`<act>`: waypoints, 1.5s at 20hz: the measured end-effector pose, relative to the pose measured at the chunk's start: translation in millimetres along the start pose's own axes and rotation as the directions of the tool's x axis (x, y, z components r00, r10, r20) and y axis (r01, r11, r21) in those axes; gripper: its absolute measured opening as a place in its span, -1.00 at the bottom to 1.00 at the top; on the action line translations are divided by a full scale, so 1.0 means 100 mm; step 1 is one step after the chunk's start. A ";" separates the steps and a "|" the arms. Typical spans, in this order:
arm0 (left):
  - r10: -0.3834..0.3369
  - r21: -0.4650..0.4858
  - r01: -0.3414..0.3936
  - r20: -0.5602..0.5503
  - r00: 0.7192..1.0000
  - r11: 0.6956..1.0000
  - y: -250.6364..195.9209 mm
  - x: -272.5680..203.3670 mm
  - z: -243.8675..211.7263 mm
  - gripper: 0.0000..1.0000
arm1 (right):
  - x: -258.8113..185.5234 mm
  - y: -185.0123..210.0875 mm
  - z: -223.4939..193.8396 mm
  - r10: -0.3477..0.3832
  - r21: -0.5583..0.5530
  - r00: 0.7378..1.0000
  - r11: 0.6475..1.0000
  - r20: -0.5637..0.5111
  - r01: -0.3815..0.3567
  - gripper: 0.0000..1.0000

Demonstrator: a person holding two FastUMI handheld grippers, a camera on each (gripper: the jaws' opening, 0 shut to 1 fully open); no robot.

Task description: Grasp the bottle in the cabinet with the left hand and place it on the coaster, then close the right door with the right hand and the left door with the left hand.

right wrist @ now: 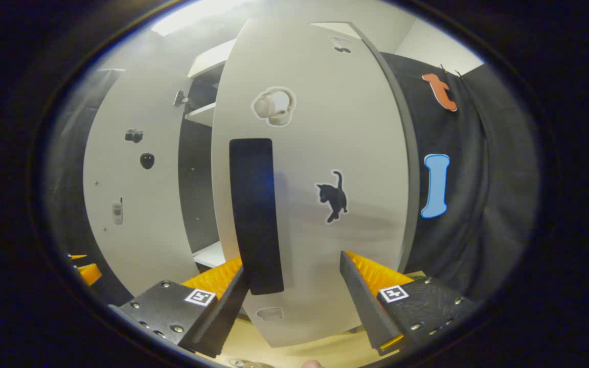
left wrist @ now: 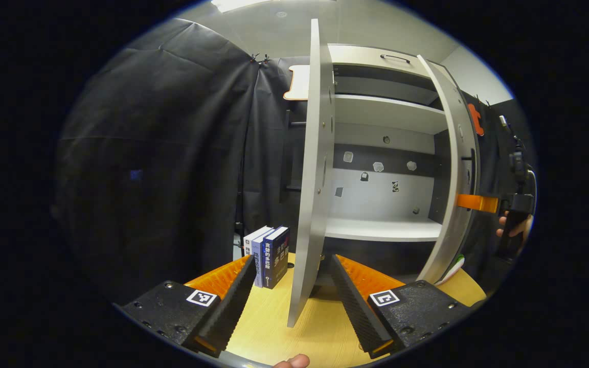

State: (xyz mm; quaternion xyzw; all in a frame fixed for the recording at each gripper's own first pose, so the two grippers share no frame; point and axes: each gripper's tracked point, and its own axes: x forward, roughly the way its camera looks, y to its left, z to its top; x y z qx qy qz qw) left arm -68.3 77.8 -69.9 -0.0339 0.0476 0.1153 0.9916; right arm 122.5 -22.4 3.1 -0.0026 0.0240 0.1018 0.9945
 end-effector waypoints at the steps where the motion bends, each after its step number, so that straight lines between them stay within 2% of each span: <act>1: -0.007 0.005 0.007 0.007 1.000 1.000 0.05 0.04 0.05 0.87 | 0.06 0.03 0.00 -0.010 0.004 1.000 1.000 0.005 0.010 1.00; 5: -0.067 -0.017 0.068 0.018 0.998 0.998 0.14 0.16 0.17 0.82 | 0.34 0.13 0.02 -0.057 -0.011 0.998 0.998 0.033 0.057 0.93; 7: -0.070 -0.010 0.070 0.023 0.997 0.997 0.25 0.25 0.19 0.82 | 0.42 0.14 0.03 -0.078 -0.009 0.996 0.997 0.038 0.079 1.00; 8: -0.079 -0.005 0.079 0.024 0.997 0.997 0.28 0.26 0.21 0.91 | 0.47 0.15 0.02 -0.084 -0.007 0.996 0.996 0.039 0.085 1.00; 11: -0.094 -0.011 0.095 0.031 0.995 0.995 0.37 0.35 0.29 0.90 | 0.63 0.15 0.04 -0.108 0.000 0.993 0.994 0.040 0.108 0.94; 14: -0.105 -0.016 0.105 0.027 0.994 0.994 0.45 0.42 0.34 0.89 | 0.76 0.16 0.05 -0.131 -0.022 0.990 0.991 0.044 0.132 1.00; 19: -0.143 -0.061 0.144 0.015 0.990 0.988 0.53 0.60 0.43 0.85 | 0.83 0.19 0.03 -0.182 -0.013 0.981 0.983 0.066 0.183 1.00; 20: -0.153 -0.067 0.153 0.009 0.988 0.986 0.53 0.60 0.45 0.90 | 0.85 0.20 0.03 -0.195 -0.011 0.978 0.981 0.071 0.196 1.00; 21: -0.157 -0.077 0.157 0.010 0.988 0.985 0.55 0.62 0.47 0.91 | 0.87 0.20 0.04 -0.205 -0.010 0.976 0.978 0.074 0.206 0.93; 22: -0.164 -0.083 0.164 0.010 0.986 0.983 0.54 0.62 0.49 0.91 | 0.90 0.20 0.05 -0.214 -0.012 0.974 0.976 0.076 0.215 1.00; 24: -0.179 -0.093 0.180 0.016 0.984 0.979 0.51 0.62 0.55 0.91 | 0.91 0.20 0.05 -0.229 -0.013 0.970 0.973 0.081 0.230 1.00; 25: -0.190 -0.091 0.191 0.022 0.982 0.977 0.50 0.63 0.60 0.82 | 0.90 0.19 0.05 -0.235 -0.012 0.968 0.971 0.084 0.237 1.00; 26: -0.199 -0.085 0.201 0.029 0.980 0.976 0.49 0.63 0.64 0.90 | 0.90 0.19 0.05 -0.238 -0.014 0.967 0.971 0.086 0.241 1.00; 28: -0.214 -0.063 0.215 0.036 0.976 0.974 0.47 0.69 0.67 0.90 | 0.89 0.20 0.05 -0.239 -0.012 0.967 0.970 0.092 0.241 1.00; 29: -0.219 -0.054 0.221 0.036 0.975 0.974 0.45 0.72 0.70 0.80 | 0.91 0.20 0.05 -0.238 -0.014 0.967 0.970 0.094 0.241 1.00; 30: -0.228 -0.046 0.229 0.034 0.973 0.972 0.43 0.73 0.71 0.90 | 0.91 0.20 0.04 -0.238 -0.015 0.967 0.971 0.097 0.240 1.00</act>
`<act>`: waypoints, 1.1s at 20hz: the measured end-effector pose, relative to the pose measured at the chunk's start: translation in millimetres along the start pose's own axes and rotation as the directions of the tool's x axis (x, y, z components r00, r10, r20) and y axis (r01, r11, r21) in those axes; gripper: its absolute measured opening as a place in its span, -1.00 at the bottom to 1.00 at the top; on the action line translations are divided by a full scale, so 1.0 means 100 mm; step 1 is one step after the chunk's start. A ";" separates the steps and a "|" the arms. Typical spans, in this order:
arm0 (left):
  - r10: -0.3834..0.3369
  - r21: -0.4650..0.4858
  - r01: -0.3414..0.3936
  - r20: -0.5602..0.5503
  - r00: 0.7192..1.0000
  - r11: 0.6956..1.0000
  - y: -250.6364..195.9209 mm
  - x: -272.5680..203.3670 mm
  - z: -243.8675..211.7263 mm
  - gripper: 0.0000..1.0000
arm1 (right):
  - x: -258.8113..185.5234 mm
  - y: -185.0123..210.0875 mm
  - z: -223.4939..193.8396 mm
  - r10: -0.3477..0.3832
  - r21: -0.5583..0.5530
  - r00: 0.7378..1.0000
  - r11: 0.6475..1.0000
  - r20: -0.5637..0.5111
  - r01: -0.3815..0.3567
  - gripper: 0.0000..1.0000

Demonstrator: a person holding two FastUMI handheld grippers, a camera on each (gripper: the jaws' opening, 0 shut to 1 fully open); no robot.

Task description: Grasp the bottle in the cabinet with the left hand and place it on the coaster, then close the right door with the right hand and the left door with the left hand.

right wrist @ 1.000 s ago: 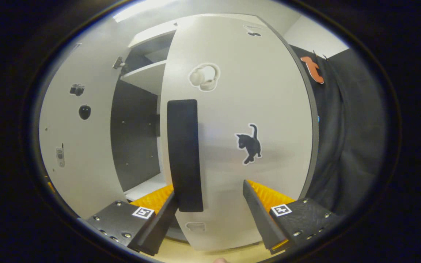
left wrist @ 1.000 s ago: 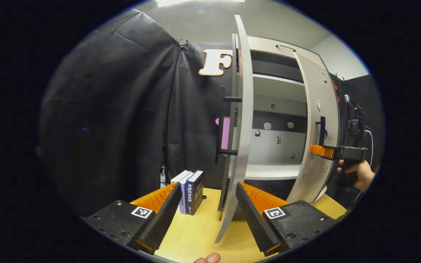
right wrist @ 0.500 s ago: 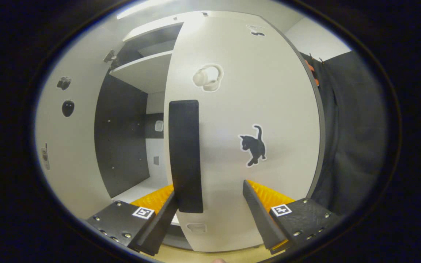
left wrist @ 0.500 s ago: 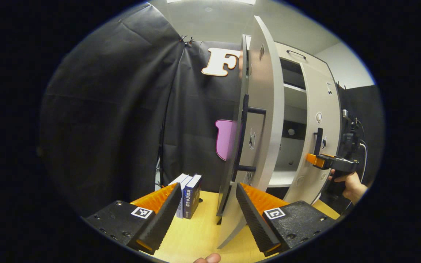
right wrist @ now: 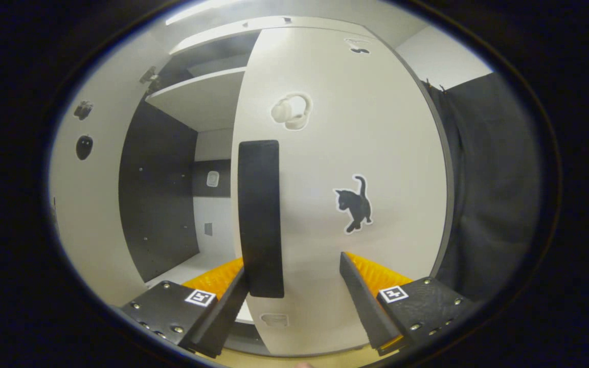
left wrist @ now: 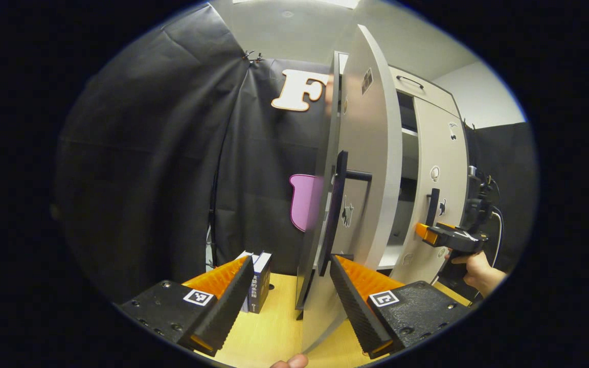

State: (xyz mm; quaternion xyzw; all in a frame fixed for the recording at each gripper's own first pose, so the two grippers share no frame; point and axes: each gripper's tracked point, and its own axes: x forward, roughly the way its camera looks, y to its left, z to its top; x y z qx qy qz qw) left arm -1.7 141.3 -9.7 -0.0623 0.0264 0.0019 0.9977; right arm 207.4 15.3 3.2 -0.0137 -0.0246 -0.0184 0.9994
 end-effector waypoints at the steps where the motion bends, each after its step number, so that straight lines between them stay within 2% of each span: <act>1: -0.012 0.007 0.012 0.003 1.000 1.000 -0.03 0.01 0.02 0.90 | 0.00 0.00 -0.01 0.001 0.000 1.000 1.000 -0.003 -0.001 1.00; 5: -0.026 0.061 0.026 0.010 1.000 0.998 -0.04 0.07 0.06 0.90 | -0.02 0.00 -0.02 0.008 0.014 0.999 1.000 -0.032 -0.008 1.00; 6: -0.032 0.061 0.031 0.009 0.999 0.998 -0.07 0.07 0.06 0.89 | -0.03 0.00 -0.03 0.013 0.028 0.999 1.000 -0.042 -0.012 0.94; 7: -0.040 0.056 0.039 0.007 0.999 0.998 -0.09 0.08 0.06 0.89 | -0.05 0.00 -0.04 0.018 0.036 0.999 0.999 -0.045 -0.016 1.00; 8: -0.051 0.049 0.051 0.002 0.999 0.997 -0.12 0.09 0.05 0.79 | -0.09 0.00 -0.05 0.023 0.035 0.999 0.999 -0.046 -0.022 1.00; 9: -0.064 0.041 0.064 -0.003 0.998 0.997 -0.15 0.10 0.05 0.79 | -0.16 0.00 -0.07 0.030 0.031 0.998 0.999 -0.049 -0.029 1.00; 10: -0.077 0.030 0.077 -0.013 0.997 0.997 -0.19 0.10 0.03 0.89 | -0.22 -0.01 -0.10 0.041 0.024 0.997 0.999 -0.061 -0.040 1.00; 11: -0.090 0.022 0.090 -0.019 0.996 0.996 -0.22 0.09 0.02 0.88 | -0.29 -0.02 -0.14 0.048 0.025 0.996 0.999 -0.073 -0.047 1.00; 12: -0.103 0.020 0.103 -0.022 0.994 0.994 -0.26 0.09 0.01 0.79 | -0.37 -0.04 -0.14 0.051 0.031 0.996 0.998 -0.075 -0.049 1.00; 13: -0.114 0.022 0.115 -0.023 0.993 0.993 -0.31 0.10 0.00 0.89 | -0.45 -0.07 -0.14 0.053 0.036 0.996 0.998 -0.073 -0.051 1.00; 17: -0.154 0.033 0.155 -0.024 0.988 0.987 -0.55 0.13 -0.02 0.88 | -0.70 -0.17 -0.15 0.073 0.073 0.992 0.995 -0.099 -0.066 1.00; 18: -0.166 0.036 0.167 -0.023 0.986 0.985 -0.62 0.14 -0.03 0.79 | -0.76 -0.21 -0.15 0.076 0.077 0.991 0.995 -0.107 -0.068 1.00; 19: -0.178 0.039 0.179 -0.025 0.984 0.983 -0.70 0.16 -0.04 0.79 | -0.81 -0.25 -0.16 0.076 0.082 0.991 0.994 -0.113 -0.067 1.00; 20: -0.191 0.035 0.192 -0.029 0.981 0.981 -0.78 0.17 -0.06 0.89 | -0.87 -0.28 -0.17 0.080 0.088 0.990 0.994 -0.119 -0.070 1.00; 22: -0.213 0.013 0.214 -0.032 0.976 0.977 -0.93 0.21 -0.11 0.89 | -0.96 -0.34 -0.22 0.087 0.088 0.987 0.993 -0.133 -0.076 1.00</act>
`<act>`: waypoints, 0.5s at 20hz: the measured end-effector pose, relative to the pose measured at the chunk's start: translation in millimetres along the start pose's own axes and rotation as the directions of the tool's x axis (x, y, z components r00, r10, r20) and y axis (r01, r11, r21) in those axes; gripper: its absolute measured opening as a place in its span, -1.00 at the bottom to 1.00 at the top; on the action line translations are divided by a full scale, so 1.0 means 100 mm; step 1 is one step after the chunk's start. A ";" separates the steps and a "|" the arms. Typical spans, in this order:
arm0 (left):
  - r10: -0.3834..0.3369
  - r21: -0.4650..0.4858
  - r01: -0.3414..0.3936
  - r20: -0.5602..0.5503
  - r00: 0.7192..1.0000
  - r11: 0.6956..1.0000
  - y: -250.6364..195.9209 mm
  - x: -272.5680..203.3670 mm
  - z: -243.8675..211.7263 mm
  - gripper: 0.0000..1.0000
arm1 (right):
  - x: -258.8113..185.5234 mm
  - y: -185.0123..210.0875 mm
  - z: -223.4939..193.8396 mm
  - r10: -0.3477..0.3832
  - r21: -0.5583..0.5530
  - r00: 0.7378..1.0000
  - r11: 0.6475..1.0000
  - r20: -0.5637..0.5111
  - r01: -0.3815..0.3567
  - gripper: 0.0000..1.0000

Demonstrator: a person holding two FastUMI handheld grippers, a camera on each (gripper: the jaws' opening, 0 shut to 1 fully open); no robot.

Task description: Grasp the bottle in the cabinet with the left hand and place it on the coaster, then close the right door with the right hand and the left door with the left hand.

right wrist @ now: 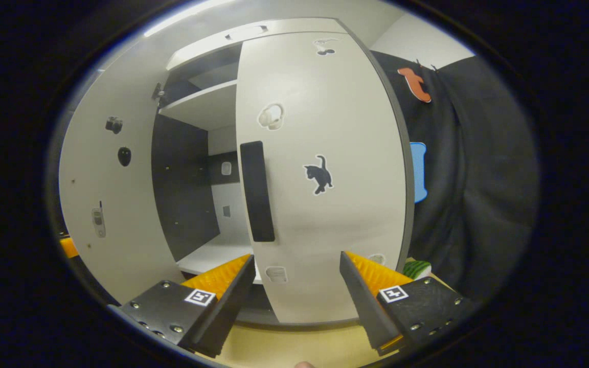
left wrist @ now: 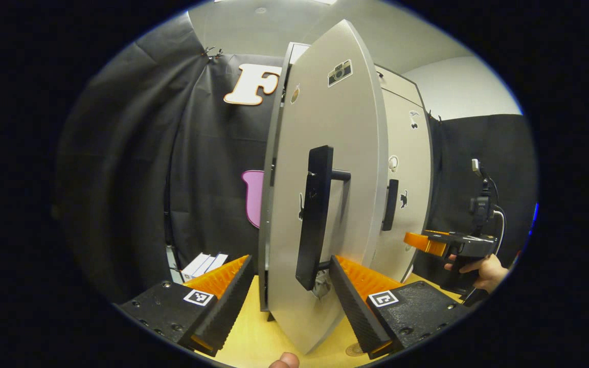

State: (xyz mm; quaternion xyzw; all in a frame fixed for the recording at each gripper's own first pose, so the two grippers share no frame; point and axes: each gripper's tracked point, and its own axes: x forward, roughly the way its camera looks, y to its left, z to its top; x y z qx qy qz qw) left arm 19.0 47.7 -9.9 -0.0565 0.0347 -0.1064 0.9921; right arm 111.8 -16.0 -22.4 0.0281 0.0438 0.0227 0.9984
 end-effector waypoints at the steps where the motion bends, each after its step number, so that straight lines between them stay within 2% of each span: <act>1: -0.005 -0.012 0.005 0.004 1.000 1.000 -0.07 0.04 0.00 0.89 | -0.03 -0.05 -0.04 -0.003 -0.008 1.000 1.000 -0.009 0.003 0.94; 4: -0.012 0.030 0.011 0.016 1.000 0.999 -0.23 0.14 -0.01 0.89 | -0.11 -0.23 -0.11 -0.021 -0.005 0.999 1.000 -0.032 0.021 1.00; 6: -0.010 0.092 0.007 0.033 0.999 0.996 -0.34 0.21 0.00 0.90 | -0.15 -0.36 -0.17 -0.033 0.025 0.998 0.999 -0.052 0.035 0.94; 7: -0.005 0.115 0.000 0.043 0.999 0.993 -0.38 0.25 0.01 0.80 | -0.17 -0.42 -0.19 -0.036 0.038 0.997 0.999 -0.061 0.038 0.94; 8: -0.008 0.129 0.002 0.048 0.999 0.992 -0.43 0.30 -0.01 0.92 | -0.18 -0.46 -0.21 -0.041 0.048 0.997 0.998 -0.064 0.044 1.00; 10: -0.026 0.106 0.021 0.049 0.998 0.994 -0.56 0.44 -0.05 0.96 | -0.20 -0.55 -0.23 -0.049 0.055 0.996 0.997 -0.071 0.053 1.00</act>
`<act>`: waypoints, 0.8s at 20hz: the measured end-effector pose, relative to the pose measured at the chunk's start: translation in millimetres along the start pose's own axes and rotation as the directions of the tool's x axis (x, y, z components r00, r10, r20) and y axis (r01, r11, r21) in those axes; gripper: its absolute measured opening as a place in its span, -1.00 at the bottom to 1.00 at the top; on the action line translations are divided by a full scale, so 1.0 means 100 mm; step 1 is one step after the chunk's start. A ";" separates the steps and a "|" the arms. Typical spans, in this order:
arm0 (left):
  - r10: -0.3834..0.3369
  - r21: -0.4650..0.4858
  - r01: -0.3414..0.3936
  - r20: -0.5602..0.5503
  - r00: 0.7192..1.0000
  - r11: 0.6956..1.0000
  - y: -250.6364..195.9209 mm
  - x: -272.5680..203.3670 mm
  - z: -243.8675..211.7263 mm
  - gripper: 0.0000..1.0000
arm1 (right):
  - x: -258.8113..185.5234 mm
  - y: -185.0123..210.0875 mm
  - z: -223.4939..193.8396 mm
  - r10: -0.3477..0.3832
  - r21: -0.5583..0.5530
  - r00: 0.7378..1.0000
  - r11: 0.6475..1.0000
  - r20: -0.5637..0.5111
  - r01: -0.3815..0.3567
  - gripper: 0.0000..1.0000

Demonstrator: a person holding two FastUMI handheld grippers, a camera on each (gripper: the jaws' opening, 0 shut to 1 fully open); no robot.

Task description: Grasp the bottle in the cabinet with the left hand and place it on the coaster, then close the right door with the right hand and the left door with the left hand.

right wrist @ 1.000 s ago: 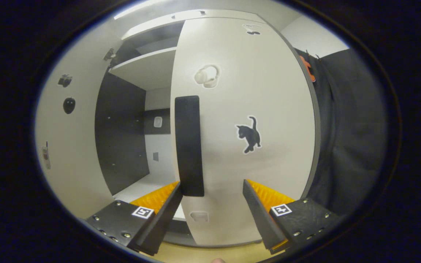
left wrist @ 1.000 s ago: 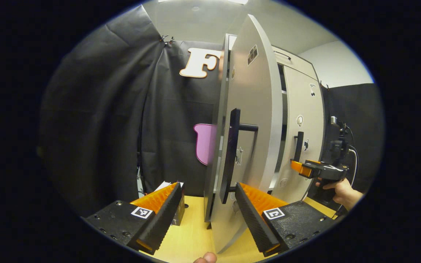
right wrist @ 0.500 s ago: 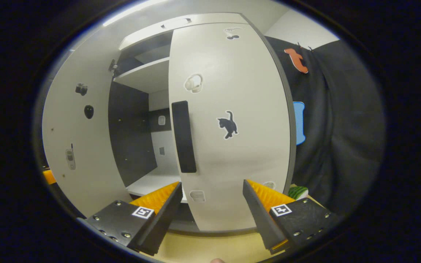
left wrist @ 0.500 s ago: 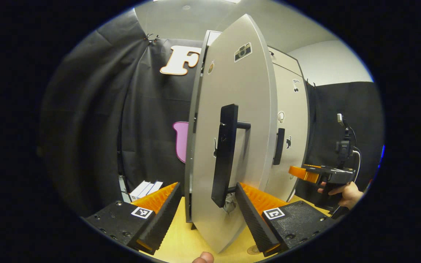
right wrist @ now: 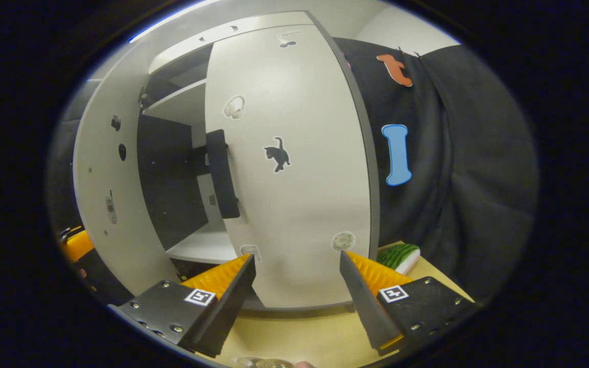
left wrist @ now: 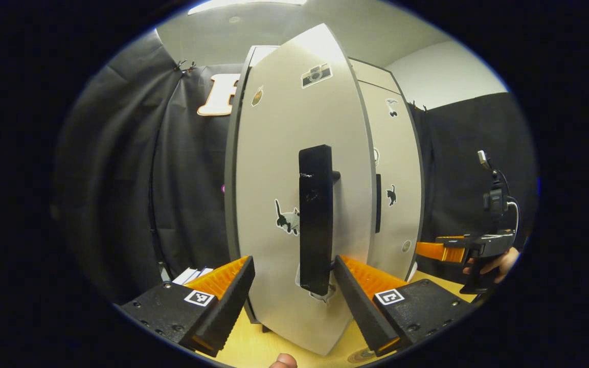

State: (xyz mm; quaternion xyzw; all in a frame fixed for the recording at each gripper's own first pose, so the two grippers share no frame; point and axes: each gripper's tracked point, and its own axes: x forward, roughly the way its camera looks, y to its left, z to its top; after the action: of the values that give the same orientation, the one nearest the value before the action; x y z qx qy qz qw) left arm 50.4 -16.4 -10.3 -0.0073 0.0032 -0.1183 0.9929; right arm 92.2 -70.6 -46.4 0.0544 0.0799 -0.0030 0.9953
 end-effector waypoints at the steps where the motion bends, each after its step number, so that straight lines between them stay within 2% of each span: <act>1: -0.012 -0.020 0.012 -0.001 1.000 1.000 -0.06 0.08 -0.01 0.96 | -0.01 -0.04 0.00 -0.001 0.001 1.000 1.000 -0.003 0.001 1.00; 3: -0.028 -0.054 0.028 -0.007 1.000 0.998 -0.19 0.26 -0.03 0.98 | -0.03 -0.11 0.02 -0.004 0.003 1.000 1.000 -0.003 0.004 0.94; 8: -0.042 -0.074 0.040 -0.019 0.999 0.996 -0.42 0.69 -0.07 0.97 | -0.03 -0.29 0.01 -0.029 -0.022 1.000 0.999 -0.011 0.029 1.00; 9: -0.041 -0.076 0.040 -0.016 0.999 0.996 -0.45 0.75 -0.05 0.97 | -0.03 -0.31 -0.01 -0.030 -0.025 0.999 0.999 -0.015 0.029 0.94; 10: -0.038 -0.076 0.037 -0.014 0.999 0.996 -0.46 0.78 -0.05 0.99 | -0.03 -0.33 -0.02 -0.028 -0.023 0.999 0.999 -0.017 0.027 1.00; 13: -0.023 -0.054 0.023 -0.011 1.000 0.998 -0.51 0.98 -0.04 0.98 | -0.03 -0.35 -0.08 -0.026 -0.026 0.999 0.999 -0.032 0.025 1.00; 16: -0.005 -0.076 0.004 -0.017 1.000 0.997 -0.54 1.16 -0.06 0.97 | -0.08 -0.33 -0.09 -0.019 -0.036 0.999 0.999 -0.027 0.019 1.00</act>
State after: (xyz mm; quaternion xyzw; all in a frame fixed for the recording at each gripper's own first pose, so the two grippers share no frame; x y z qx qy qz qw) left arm 150.7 -96.2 -16.4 -0.0443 0.0165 -0.1205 0.9916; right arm 82.7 -102.6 -57.9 0.0358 0.0940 -0.0103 0.9949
